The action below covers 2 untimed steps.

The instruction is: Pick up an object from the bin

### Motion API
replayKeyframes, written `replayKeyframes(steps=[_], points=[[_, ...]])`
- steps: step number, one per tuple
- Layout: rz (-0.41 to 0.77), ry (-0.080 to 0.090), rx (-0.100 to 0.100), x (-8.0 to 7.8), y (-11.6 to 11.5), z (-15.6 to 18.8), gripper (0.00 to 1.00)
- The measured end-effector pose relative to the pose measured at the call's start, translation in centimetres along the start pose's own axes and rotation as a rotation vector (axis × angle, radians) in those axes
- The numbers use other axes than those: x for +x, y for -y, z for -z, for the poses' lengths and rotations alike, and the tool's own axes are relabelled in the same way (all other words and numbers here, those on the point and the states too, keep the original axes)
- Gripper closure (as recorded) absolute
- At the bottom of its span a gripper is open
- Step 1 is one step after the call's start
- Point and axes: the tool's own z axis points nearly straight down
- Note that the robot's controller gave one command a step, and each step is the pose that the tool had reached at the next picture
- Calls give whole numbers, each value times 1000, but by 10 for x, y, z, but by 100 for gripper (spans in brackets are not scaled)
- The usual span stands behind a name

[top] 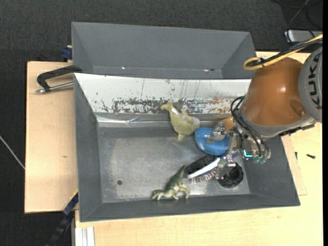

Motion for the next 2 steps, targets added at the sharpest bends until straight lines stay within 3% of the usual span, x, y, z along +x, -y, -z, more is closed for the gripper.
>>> replayKeyframes(steps=[1, 2], points=[[78, 16, 0, -7, 8, -93, 0], [80, 26, -1, -9, 6, -89, 100]])
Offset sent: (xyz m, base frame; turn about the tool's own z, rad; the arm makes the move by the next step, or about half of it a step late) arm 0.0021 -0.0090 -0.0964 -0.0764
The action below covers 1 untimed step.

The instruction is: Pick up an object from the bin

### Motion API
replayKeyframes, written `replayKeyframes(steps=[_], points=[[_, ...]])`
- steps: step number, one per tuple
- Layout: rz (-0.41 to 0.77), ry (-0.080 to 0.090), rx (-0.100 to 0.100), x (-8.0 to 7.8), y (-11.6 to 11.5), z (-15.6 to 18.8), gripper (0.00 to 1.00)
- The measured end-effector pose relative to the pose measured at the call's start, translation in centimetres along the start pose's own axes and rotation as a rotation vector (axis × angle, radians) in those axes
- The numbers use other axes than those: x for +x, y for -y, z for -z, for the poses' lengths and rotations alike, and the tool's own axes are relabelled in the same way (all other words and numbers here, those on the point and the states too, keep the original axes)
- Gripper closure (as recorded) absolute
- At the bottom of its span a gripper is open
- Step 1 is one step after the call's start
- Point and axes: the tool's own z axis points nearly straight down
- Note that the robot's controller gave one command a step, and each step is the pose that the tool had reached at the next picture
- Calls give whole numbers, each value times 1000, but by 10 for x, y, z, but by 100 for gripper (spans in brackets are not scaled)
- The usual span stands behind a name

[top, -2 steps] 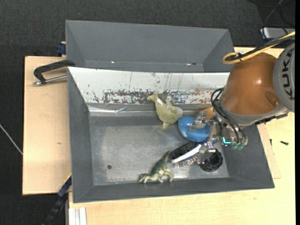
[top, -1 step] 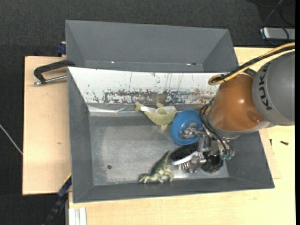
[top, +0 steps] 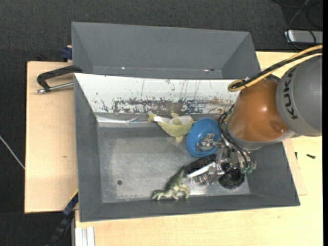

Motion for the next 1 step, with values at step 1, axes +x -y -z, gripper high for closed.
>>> replayKeyframes(steps=[1], points=[[72, -10, 1, 7, -25, 124, 100]])
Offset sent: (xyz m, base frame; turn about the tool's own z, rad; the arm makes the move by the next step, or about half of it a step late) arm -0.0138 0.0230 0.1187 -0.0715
